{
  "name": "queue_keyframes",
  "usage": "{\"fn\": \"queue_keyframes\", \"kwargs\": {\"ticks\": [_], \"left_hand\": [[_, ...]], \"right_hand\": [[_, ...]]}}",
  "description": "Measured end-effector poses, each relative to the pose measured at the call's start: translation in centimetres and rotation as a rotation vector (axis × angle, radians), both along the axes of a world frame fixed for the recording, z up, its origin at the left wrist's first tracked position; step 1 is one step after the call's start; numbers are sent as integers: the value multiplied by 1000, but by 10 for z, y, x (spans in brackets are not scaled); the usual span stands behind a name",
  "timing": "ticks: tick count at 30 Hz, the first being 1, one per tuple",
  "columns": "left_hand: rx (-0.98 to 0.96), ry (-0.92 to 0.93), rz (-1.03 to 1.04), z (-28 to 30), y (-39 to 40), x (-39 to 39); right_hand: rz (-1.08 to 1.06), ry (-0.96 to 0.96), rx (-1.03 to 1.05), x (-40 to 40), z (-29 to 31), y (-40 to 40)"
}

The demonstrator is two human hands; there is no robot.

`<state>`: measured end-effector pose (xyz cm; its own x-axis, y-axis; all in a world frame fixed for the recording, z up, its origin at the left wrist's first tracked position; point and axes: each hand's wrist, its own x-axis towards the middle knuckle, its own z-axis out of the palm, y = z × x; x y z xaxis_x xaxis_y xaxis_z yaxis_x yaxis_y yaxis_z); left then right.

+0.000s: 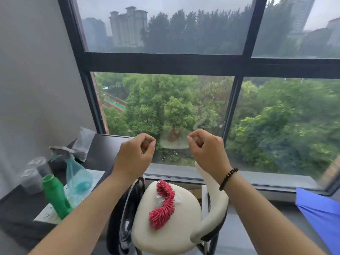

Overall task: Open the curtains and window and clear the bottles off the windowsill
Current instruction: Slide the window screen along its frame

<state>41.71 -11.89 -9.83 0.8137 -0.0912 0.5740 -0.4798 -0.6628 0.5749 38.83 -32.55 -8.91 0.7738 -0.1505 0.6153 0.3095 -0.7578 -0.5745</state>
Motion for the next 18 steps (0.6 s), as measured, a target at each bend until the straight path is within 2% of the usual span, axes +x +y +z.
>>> {"fn": "queue_keyframes", "kwargs": {"ticks": [7,18], "left_hand": [[-31,-80,-249,25,-119,-9],[-108,-111,-415,41,-340,6]], "right_hand": [[-213,-85,12,-48,16,-119],[-356,-186,-37,-85,39,-316]]}}
